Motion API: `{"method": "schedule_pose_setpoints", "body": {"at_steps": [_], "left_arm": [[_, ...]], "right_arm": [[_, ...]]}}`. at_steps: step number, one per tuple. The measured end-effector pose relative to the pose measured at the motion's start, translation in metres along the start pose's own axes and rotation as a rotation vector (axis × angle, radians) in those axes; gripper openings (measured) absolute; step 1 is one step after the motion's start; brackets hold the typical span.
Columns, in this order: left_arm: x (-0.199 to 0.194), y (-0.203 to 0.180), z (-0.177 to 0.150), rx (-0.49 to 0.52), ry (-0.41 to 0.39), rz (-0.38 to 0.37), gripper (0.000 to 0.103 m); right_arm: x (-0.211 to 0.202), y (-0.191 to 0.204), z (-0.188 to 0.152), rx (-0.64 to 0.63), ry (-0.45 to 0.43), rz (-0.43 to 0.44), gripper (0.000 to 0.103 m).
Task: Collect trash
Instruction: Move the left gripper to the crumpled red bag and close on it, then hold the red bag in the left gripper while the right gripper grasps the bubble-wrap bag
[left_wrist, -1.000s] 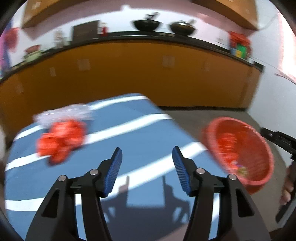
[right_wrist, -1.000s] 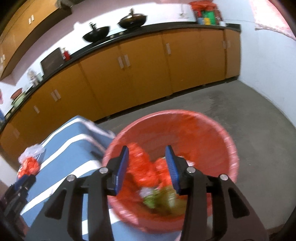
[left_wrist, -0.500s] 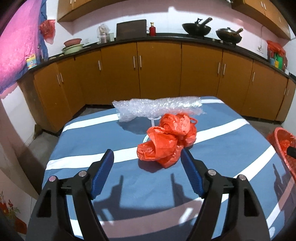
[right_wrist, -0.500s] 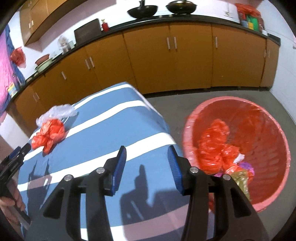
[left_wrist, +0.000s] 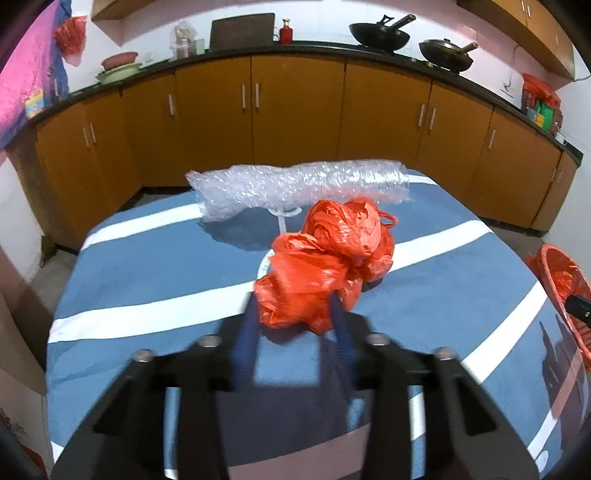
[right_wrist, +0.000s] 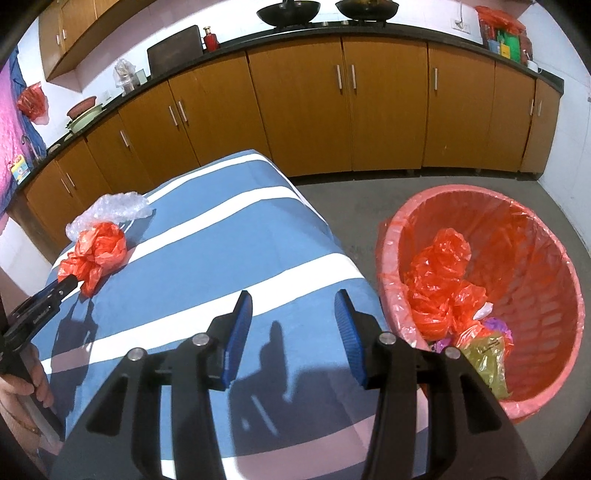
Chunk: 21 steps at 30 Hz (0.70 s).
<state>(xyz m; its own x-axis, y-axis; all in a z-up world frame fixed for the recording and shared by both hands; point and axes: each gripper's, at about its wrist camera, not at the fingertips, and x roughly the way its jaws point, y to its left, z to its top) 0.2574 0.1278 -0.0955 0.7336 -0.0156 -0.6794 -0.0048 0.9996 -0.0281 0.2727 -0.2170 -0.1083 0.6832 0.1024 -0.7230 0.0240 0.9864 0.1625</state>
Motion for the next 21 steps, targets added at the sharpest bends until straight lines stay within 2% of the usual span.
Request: {"method": "schedule_pose_setpoints", "body": {"at_steps": [1,4,14,18,21], "left_arm": [[0.0,0.001,-0.001,0.0,0.005,-0.007,0.012],[-0.004,0.003,-0.008,0.01,0.009,-0.027,0.008],[-0.033,0.036,-0.031,-0.03,0.009,0.011,0.007],[-0.051,0.058,-0.045,-0.053,0.01,0.066,0.007],[-0.061,0.078,-0.051,-0.112,0.013,0.118,0.007]], "right_arm": [[0.0,0.001,-0.001,-0.003,0.002,-0.001,0.047],[0.001,0.004,-0.001,-0.01,0.004,-0.001,0.047],[0.003,0.024,-0.003,-0.042,0.011,0.022,0.047],[0.006,0.043,-0.003,-0.078,0.017,0.046,0.047],[0.009,0.064,-0.001,-0.112,0.017,0.068,0.047]]}}
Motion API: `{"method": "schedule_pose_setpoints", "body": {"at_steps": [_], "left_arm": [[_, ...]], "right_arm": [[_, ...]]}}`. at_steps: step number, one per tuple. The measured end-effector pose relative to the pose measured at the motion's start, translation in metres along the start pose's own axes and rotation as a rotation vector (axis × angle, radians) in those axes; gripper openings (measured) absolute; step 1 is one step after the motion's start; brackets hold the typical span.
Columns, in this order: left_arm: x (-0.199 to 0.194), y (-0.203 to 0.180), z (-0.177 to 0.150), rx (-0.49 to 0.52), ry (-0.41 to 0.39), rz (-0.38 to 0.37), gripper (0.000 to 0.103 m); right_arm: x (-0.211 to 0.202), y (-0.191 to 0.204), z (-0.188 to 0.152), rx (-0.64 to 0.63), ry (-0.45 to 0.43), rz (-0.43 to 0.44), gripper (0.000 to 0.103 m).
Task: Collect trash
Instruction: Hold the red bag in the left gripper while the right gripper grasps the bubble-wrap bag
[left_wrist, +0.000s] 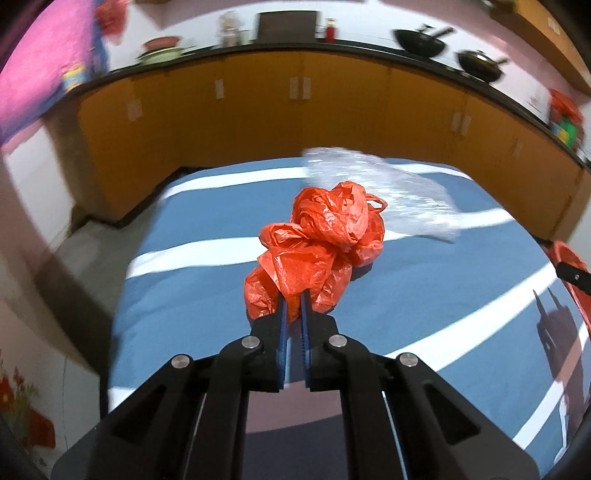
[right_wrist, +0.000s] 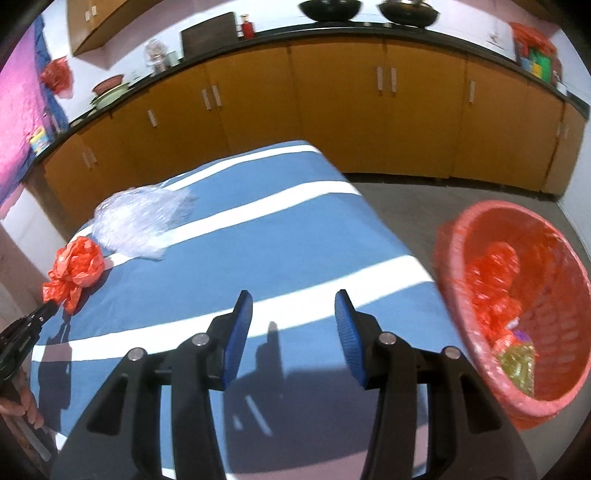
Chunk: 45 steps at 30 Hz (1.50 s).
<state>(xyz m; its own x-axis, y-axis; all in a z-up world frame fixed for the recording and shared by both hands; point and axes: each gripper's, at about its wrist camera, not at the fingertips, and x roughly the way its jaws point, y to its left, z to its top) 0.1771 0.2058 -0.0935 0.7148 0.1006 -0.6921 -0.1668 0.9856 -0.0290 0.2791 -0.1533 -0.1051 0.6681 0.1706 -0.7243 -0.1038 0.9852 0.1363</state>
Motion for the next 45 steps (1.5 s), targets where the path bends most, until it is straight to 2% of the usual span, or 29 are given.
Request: {"method": "schedule_pose_setpoints", "body": {"at_steps": [4,10,19,22,26,27,29,32,38,41,45], "left_arm": [[-0.005,0.022,0.0,-0.078,-0.005,0.044,0.007],[-0.007,0.031,0.005,-0.119,-0.021,0.086,0.007],[0.001,0.034,0.005,-0.149,-0.007,0.068,0.007],[0.003,0.032,0.005,-0.139,-0.002,0.063,0.007],[0.007,0.03,0.004,-0.128,0.006,0.059,0.007],[0.007,0.03,0.004,-0.127,0.007,0.06,0.007],[0.008,0.03,0.004,-0.127,0.01,0.061,0.007],[0.009,0.031,0.004,-0.128,0.015,0.062,0.007],[0.01,0.029,0.005,-0.122,0.016,0.065,0.007],[0.009,0.026,0.004,-0.12,0.016,0.062,0.007],[0.008,0.022,0.005,-0.106,0.014,0.053,0.007]], "right_arm": [[0.006,0.033,0.01,-0.047,-0.014,0.04,0.047],[0.029,0.077,0.029,-0.078,-0.014,0.1,0.047],[0.082,0.125,0.055,-0.077,0.057,0.162,0.047],[0.095,0.131,0.057,-0.072,0.079,0.157,0.051],[0.108,0.13,0.056,-0.046,0.108,0.164,0.05],[0.11,0.13,0.056,-0.046,0.111,0.164,0.047],[0.114,0.13,0.054,-0.055,0.121,0.159,0.021],[0.113,0.129,0.05,-0.068,0.113,0.149,0.007],[0.098,0.12,0.046,-0.102,0.061,0.094,0.003],[0.088,0.105,0.045,-0.089,0.035,0.065,0.003],[0.072,0.076,0.043,-0.096,-0.008,-0.022,0.003]]}}
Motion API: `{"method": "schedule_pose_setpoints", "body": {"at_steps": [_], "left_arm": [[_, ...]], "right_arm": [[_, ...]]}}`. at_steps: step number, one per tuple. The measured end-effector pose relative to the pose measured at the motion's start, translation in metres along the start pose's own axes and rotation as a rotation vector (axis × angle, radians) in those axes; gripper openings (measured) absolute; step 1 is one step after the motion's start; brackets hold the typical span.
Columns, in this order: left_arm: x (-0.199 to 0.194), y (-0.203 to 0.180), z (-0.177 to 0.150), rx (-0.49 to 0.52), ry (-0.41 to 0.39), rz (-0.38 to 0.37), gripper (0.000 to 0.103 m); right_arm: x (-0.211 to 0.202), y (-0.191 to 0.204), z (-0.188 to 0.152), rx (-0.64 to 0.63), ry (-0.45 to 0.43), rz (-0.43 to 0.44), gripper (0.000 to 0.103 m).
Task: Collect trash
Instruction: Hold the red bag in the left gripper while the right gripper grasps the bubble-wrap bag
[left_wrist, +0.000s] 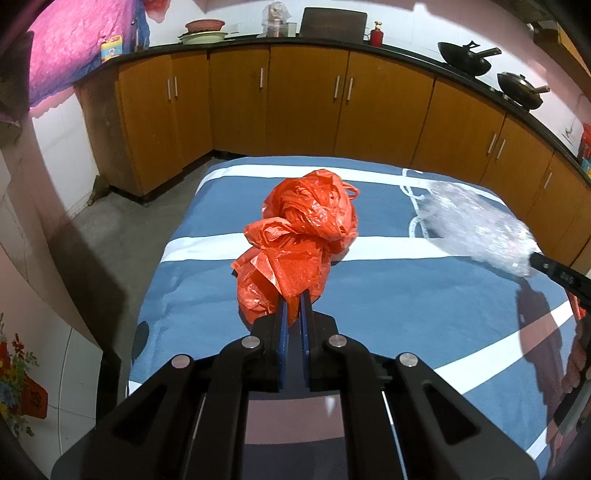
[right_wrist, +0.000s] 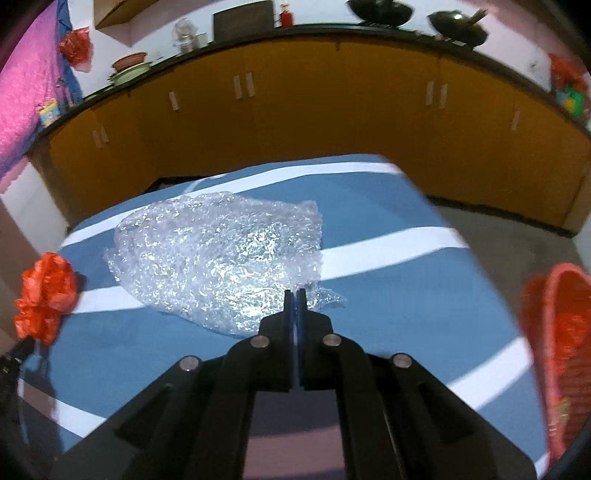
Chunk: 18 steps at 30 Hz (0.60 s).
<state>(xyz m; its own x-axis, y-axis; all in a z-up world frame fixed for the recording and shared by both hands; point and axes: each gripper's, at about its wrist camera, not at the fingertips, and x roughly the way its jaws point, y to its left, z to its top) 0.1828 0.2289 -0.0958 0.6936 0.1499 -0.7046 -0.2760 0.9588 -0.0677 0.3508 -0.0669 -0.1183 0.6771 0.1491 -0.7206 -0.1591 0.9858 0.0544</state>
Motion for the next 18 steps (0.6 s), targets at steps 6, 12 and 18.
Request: {"method": "schedule_pose_setpoints", "body": {"at_steps": [6,12,18], "left_arm": [[-0.002,-0.009,0.001,0.015,-0.008,-0.017,0.007],[-0.003,-0.016,-0.002,0.024,-0.003,-0.025,0.007],[0.0,-0.021,-0.002,0.023,0.013,-0.027,0.007]], "right_arm": [[-0.019,-0.054,-0.007,0.036,-0.015,-0.118,0.004],[-0.04,-0.063,-0.001,0.044,-0.078,-0.09,0.045],[-0.025,-0.047,0.004,-0.002,-0.052,-0.048,0.058]]}}
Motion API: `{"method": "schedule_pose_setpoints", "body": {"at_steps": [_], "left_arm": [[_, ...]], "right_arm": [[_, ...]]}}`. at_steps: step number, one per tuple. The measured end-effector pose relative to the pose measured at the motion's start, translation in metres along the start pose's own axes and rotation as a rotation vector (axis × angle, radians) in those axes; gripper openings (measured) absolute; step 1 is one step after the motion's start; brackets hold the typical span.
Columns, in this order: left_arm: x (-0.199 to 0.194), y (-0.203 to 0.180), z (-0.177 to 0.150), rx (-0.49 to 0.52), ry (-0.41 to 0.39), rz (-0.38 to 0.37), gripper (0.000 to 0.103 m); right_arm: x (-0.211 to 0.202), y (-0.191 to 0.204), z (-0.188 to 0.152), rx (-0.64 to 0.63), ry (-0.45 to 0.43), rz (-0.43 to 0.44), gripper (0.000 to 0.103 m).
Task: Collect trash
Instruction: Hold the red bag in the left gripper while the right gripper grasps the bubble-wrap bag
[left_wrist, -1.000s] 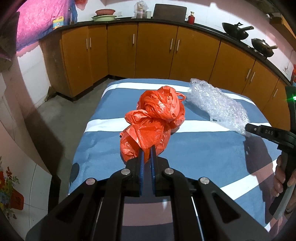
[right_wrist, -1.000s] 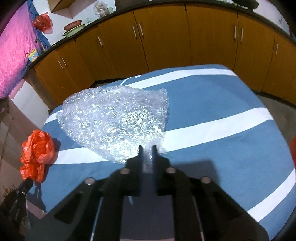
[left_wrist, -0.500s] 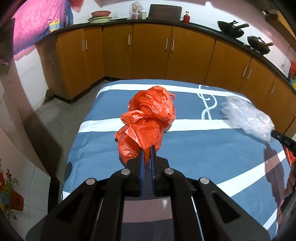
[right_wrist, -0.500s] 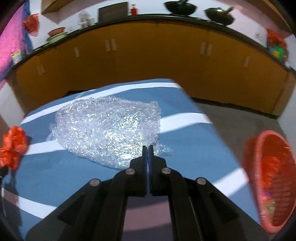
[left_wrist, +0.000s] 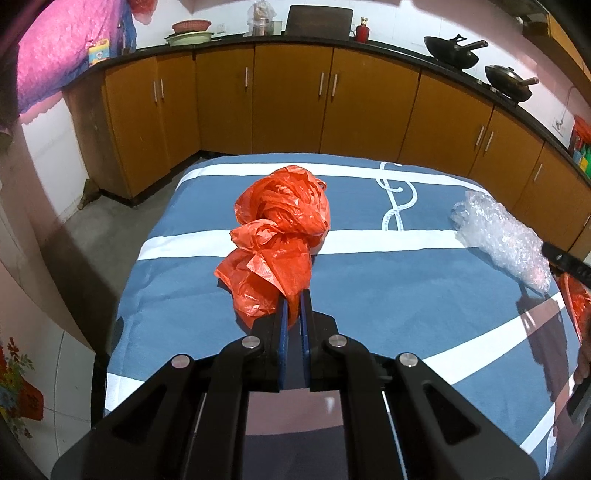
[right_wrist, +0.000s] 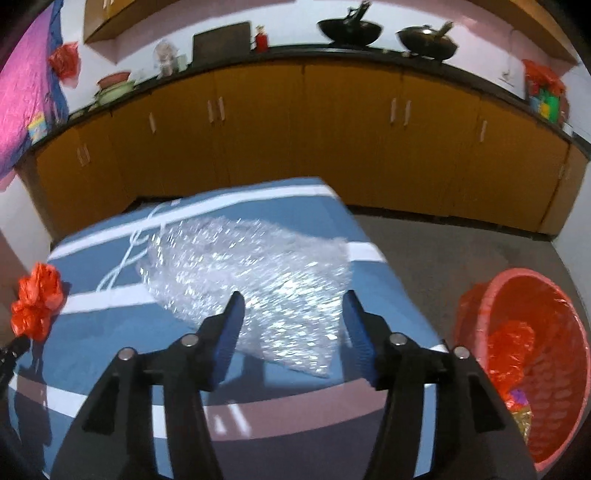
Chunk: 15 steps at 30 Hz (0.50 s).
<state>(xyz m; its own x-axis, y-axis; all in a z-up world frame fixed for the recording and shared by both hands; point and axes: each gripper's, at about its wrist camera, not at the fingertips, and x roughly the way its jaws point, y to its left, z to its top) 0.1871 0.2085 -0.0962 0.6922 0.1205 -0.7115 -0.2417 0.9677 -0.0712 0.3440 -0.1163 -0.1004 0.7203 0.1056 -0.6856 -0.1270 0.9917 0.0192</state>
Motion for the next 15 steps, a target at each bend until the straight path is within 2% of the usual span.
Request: {"method": "schedule_pose_setpoints", "body": {"at_steps": [3,7,9,10,11,13,15], "left_arm": [[0.001,-0.002,0.0,0.003,0.003,0.0,0.006],[0.002,-0.003,0.001,0.007,0.004,0.001,0.006],[0.002,-0.003,0.002,0.007,0.004,0.003,0.006],[0.003,-0.003,0.001,0.006,0.005,0.005,0.006],[0.003,-0.003,0.001,0.006,0.006,0.005,0.006],[0.003,-0.003,0.0,0.006,0.006,0.008,0.006],[0.001,-0.003,0.0,0.003,0.004,0.007,0.006]], "right_arm": [[0.018,0.01,-0.004,-0.026,0.054,-0.013,0.06],[0.036,0.008,-0.011,0.01,0.114,-0.014,0.058],[0.038,0.007,-0.013,0.021,0.124,0.003,0.049],[0.038,0.008,-0.014,0.018,0.126,0.005,0.042],[0.038,0.009,-0.014,0.013,0.127,0.009,0.03],[0.038,0.012,-0.014,0.001,0.127,0.019,0.017],[0.036,0.014,-0.015,0.002,0.125,0.025,0.013]]}}
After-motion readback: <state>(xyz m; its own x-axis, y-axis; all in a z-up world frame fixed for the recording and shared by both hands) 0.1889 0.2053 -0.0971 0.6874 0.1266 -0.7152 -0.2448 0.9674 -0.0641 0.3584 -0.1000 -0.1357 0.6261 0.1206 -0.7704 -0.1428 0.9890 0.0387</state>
